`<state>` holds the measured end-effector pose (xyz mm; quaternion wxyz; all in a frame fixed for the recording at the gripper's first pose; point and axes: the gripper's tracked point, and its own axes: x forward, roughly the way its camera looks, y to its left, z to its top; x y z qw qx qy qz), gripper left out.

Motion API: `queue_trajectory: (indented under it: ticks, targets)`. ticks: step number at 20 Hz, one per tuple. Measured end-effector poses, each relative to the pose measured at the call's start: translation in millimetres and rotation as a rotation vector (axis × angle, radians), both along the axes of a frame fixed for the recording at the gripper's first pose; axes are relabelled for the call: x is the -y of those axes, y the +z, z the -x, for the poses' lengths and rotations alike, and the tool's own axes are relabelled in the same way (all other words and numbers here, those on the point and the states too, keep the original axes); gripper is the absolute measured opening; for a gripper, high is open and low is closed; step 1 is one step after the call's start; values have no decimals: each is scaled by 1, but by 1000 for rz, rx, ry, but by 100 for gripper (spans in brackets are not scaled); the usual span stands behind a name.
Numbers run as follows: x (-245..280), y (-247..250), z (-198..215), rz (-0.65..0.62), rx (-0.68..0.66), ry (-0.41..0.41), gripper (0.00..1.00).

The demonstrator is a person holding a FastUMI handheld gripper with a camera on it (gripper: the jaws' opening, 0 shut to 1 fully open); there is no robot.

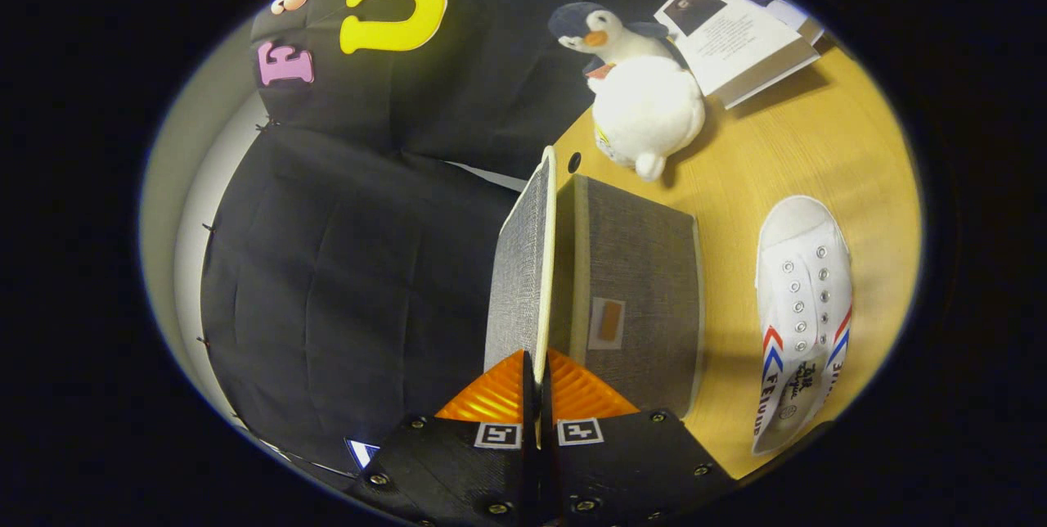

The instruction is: Open the storage box then place both shoes into the box .Put the left shoe in first, then the right shoe, with the right side of both shoes facing outward in a uniform manner.

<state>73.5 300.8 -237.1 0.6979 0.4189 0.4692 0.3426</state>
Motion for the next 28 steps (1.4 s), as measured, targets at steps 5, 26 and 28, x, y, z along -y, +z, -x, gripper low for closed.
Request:
queue_trajectory:
  ticks: [5, 26, 28]
  targets:
    - [-20, 48, -10, 48, 117, 33, 2]
    - [-259, 112, 2, 115, 267, 232, 9]
    - [-258, 107, 0, 171, 293, 241, 28]
